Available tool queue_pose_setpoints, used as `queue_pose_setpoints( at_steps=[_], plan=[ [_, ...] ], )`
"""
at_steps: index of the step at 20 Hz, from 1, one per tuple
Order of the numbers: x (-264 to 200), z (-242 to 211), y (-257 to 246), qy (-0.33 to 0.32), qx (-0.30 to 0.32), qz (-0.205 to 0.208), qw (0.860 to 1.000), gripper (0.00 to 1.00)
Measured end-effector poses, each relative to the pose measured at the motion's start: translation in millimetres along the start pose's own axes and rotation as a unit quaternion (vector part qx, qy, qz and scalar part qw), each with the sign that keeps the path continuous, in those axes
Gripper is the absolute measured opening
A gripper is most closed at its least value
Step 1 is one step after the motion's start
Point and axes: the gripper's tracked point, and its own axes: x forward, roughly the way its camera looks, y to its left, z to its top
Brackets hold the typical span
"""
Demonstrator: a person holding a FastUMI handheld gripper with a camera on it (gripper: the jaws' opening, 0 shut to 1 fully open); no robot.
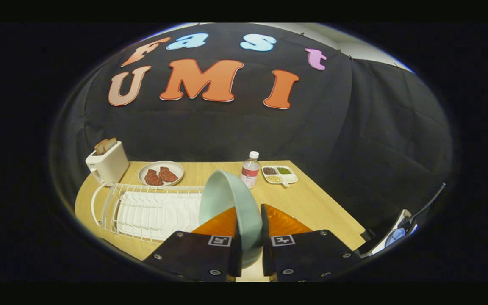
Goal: Take the plate from the dish rack, then take the spoon from the basket and place it into the plate.
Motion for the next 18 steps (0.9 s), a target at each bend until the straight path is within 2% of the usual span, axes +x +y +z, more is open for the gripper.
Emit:
queue_pose_setpoints(
  at_steps=[10,15,18],
  plan=[
    [-69.1,-64.6,-3.4,0.037,0.066,0.040,0.996,0.19],
    [-77.1,-104.2,9.5,0.059,0.078,0.063,0.993,0.19],
    [-77.6,-129.3,26.3,0.083,0.108,0.092,0.986,0.19]
  ],
)
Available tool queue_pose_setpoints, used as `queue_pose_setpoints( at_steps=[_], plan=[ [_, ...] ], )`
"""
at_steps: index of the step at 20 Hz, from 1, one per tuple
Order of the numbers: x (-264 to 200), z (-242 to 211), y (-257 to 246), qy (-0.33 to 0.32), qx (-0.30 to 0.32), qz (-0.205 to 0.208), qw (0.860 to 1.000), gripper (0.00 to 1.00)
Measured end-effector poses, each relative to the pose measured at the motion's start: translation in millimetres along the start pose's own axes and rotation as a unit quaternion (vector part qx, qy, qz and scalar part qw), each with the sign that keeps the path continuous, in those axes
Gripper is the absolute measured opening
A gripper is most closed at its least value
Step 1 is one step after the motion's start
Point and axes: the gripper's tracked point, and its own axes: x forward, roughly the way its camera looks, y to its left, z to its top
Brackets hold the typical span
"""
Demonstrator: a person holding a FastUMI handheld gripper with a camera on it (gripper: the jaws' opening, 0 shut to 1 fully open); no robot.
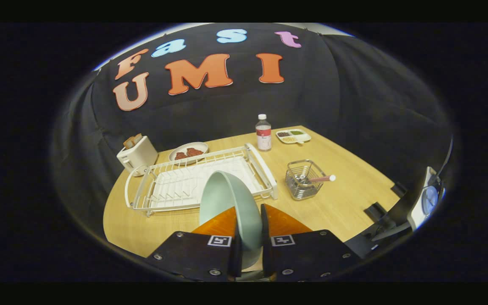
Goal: Take the plate from the dish rack, then take the spoon from the basket and place it into the plate.
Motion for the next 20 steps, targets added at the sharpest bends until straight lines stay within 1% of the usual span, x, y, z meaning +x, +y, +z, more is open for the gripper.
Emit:
queue_pose_setpoints(
  at_steps=[7,10,12,15,17,19,20],
  plan=[
    [30.7,-54.1,5.1,0.048,0.029,0.023,0.998,0.19],
    [41.6,-62.3,9.7,0.055,0.057,0.040,0.996,0.19],
    [47.7,-73.2,11.4,0.075,0.086,0.057,0.992,0.19],
    [55.5,-88.9,14.4,0.102,0.142,0.077,0.982,0.19],
    [58.2,-98.7,16.6,0.118,0.168,0.084,0.975,0.20],
    [59.6,-106.2,11.8,0.128,0.160,0.079,0.976,0.21],
    [60.3,-109.8,9.4,0.130,0.148,0.074,0.977,0.24]
  ],
)
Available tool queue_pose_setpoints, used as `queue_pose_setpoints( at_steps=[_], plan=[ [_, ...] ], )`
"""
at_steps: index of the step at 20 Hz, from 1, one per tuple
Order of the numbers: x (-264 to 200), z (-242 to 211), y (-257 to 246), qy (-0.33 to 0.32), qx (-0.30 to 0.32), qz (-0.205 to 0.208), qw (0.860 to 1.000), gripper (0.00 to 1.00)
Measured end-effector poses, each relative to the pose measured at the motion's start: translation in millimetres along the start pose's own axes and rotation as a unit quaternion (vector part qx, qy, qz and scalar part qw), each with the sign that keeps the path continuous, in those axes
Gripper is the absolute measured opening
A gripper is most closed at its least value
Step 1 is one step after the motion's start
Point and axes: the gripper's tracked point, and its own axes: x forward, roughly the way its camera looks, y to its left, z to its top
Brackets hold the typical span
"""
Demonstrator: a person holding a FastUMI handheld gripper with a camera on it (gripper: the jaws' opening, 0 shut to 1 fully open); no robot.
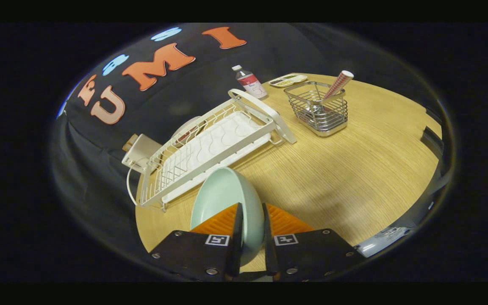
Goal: Take the plate from the dish rack, then take the spoon from the basket and place it into the plate.
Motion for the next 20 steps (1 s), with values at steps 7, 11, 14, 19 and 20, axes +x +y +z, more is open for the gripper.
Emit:
queue_pose_setpoints(
  at_steps=[7,11,14,19,20],
  plan=[
    [-3.6,15.5,-20.6,-0.014,-0.053,-0.045,0.997,0.47],
    [-12.3,36.2,-43.9,-0.035,-0.054,-0.070,0.995,0.61],
    [-22.1,55.4,-66.0,-0.057,-0.064,-0.097,0.992,0.76],
    [-36.2,90.5,-104.3,-0.089,-0.089,-0.149,0.981,0.99],
    [-38.4,98.5,-108.6,-0.098,-0.091,-0.154,0.979,0.99]
  ],
)
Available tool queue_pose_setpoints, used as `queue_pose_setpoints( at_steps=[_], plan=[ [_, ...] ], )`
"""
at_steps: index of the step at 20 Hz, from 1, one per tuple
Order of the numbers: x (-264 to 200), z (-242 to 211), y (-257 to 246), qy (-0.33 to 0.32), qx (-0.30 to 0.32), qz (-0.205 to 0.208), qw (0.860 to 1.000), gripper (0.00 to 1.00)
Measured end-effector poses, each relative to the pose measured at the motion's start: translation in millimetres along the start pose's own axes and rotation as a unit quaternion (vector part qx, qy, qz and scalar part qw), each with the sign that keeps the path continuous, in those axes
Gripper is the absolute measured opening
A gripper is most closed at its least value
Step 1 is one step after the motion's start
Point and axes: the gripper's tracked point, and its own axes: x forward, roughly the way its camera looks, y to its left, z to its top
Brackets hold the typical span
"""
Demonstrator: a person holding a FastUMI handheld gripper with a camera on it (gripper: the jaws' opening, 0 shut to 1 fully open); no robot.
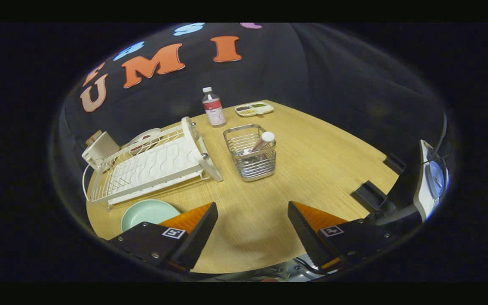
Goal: Take the plate from the dish rack, then take the spoon from the basket and place it into the plate.
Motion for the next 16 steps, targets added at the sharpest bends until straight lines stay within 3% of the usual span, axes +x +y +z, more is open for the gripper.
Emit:
queue_pose_setpoints(
  at_steps=[6,12,15,16],
  plan=[
    [0.6,51.8,-22.0,-0.063,-0.017,-0.012,0.998,0.99],
    [8.3,92.1,-6.2,-0.105,-0.068,0.034,0.992,0.98],
    [21.4,97.8,1.2,-0.107,-0.109,0.046,0.987,0.88],
    [25.4,98.2,4.5,-0.104,-0.113,0.053,0.987,0.81]
  ],
)
